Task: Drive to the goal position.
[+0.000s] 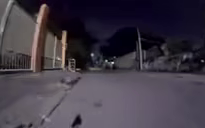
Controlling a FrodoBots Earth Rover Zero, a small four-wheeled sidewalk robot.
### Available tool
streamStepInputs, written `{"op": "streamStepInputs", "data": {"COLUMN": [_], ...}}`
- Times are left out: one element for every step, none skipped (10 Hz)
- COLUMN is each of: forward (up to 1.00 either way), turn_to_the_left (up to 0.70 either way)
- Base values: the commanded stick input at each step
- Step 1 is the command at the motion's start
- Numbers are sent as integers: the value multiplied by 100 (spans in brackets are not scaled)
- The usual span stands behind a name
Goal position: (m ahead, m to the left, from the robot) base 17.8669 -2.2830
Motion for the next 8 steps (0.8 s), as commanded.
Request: {"op": "streamStepInputs", "data": {"forward": [70,70,70,70,70,70,70,70], "turn_to_the_left": [0,0,0,0,0,0,0,0]}}
